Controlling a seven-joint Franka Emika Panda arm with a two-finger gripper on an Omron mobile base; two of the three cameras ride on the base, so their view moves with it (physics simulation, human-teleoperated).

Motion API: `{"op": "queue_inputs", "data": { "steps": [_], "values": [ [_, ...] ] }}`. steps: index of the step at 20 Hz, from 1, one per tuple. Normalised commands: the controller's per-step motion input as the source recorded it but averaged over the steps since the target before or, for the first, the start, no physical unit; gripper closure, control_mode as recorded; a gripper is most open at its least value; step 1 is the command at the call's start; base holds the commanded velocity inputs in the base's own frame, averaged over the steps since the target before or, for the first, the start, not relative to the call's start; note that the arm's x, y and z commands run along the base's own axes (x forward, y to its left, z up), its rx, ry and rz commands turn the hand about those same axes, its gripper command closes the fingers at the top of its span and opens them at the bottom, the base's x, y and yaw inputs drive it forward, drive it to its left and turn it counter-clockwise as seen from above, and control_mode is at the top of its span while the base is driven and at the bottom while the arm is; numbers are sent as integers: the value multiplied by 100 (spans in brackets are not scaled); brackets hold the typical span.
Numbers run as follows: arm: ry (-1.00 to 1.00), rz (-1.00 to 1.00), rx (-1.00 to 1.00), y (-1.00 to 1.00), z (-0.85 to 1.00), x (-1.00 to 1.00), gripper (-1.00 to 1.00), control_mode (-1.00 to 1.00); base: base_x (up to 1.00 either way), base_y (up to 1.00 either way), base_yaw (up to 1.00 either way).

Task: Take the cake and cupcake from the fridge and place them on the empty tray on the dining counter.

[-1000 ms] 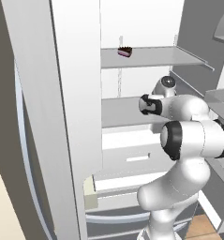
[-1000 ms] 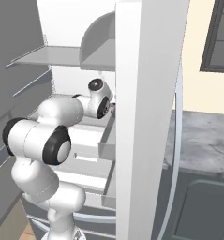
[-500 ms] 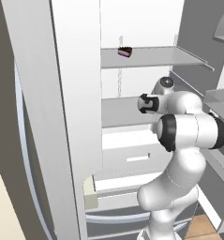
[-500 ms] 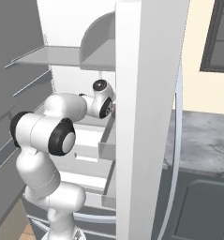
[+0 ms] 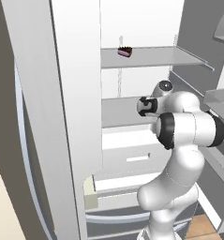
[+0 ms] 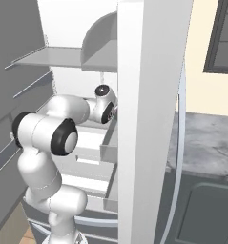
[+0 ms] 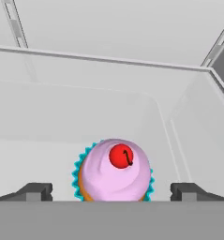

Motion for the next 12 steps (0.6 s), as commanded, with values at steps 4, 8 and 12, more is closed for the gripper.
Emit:
{"op": "queue_inputs", "data": {
  "steps": [4, 8, 12],
  "values": [
    [1, 0, 0, 0, -21, 18, -100, -100, 0, 0, 0],
    [0, 0, 0, 0, -19, 27, -100, -100, 0, 0, 0],
    [0, 0, 0, 0, -17, 18, 100, -100, 0, 0, 0]
  ]
}}
